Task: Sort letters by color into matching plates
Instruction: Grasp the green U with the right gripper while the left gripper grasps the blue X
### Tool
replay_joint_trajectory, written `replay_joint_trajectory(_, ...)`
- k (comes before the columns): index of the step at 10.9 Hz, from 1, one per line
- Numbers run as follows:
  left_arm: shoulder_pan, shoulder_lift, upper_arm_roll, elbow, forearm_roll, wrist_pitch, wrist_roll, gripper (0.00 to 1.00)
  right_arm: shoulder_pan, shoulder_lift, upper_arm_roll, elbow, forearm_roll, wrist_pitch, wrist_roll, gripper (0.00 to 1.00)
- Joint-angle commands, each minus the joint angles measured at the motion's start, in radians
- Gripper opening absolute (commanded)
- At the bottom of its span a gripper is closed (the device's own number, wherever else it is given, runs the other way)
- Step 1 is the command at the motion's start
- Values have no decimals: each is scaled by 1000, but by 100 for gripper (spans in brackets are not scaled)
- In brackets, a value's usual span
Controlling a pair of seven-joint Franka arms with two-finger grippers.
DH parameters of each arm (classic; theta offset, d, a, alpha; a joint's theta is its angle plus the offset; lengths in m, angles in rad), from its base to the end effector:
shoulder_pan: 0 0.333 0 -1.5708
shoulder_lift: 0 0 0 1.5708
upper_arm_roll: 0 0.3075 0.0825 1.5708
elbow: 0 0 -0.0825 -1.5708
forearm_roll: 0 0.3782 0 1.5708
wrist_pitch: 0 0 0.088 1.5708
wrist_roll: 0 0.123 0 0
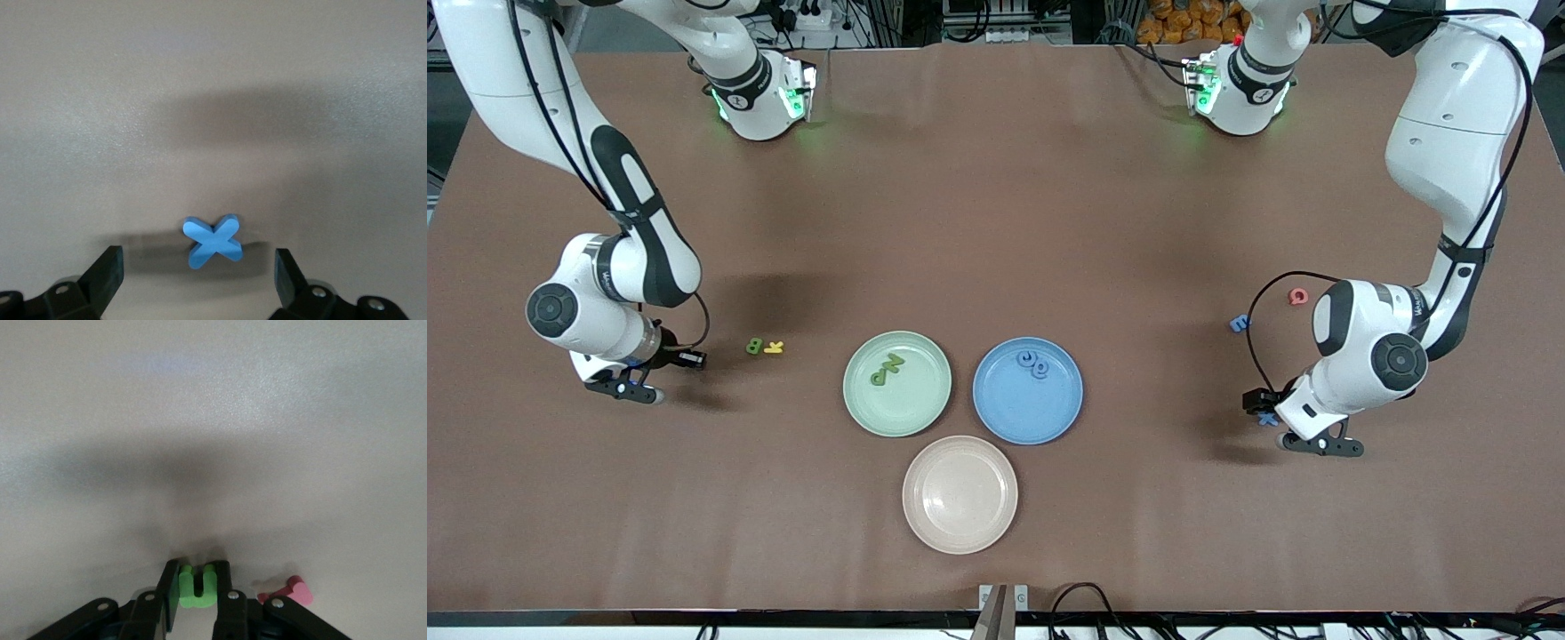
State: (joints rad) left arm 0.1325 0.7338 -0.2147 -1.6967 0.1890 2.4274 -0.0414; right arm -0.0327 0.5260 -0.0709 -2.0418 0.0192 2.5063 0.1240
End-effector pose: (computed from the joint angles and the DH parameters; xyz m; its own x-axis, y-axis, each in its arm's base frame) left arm 0.6655 -0.0410 0.1594 0.9917 -0.1274 0.0191 -0.1277 -0.9917 0.0180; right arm 0.5776 -0.0607 0.1572 0.9708 -0.2333 -0.0563 -0.2318 -0.9722 0.0323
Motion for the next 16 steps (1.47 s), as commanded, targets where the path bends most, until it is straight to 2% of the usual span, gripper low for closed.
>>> replay_joint_trajectory(1, -4, 12, 0, 22, 9, -7, -17, 100, -9, -40, 10, -37, -48, -4, -7, 20)
replay_joint_trajectory(4, -4, 13, 0, 25, 12, -7, -17, 100, 19, -63, 11, -21, -44, -20, -3, 20)
replay_joint_trajectory(5, -4, 16, 0, 25, 9, -7, -18, 92, 26, -69, 13, -2, -39, -64, 6, 20)
replay_joint_trajectory(6, -4, 16, 0, 26, 7, -7, -21, 78, 36, -75, 14, 17, -28, -104, 14, 20)
replay_joint_trajectory(7, -4, 18, 0, 26, 6, -7, -47, 49, 52, -78, 16, 28, 0, -113, 23, 20)
replay_joint_trajectory(8, -5, 22, 0, 26, 6, -7, -87, 6, 71, -84, 17, 35, 42, -113, 26, 20)
replay_joint_trajectory(9, -14, 22, 0, 26, 9, -5, -127, 0, 89, -86, 17, 45, 85, -113, 28, 20)
replay_joint_trajectory(12, -22, 22, 0, 28, 12, -4, -149, 0, 170, -80, 16, 72, 197, -112, 54, 20)
replay_joint_trajectory(16, -24, 13, -2, 52, 10, -7, -152, 0, 295, -55, 17, 138, 205, -113, 218, 20)
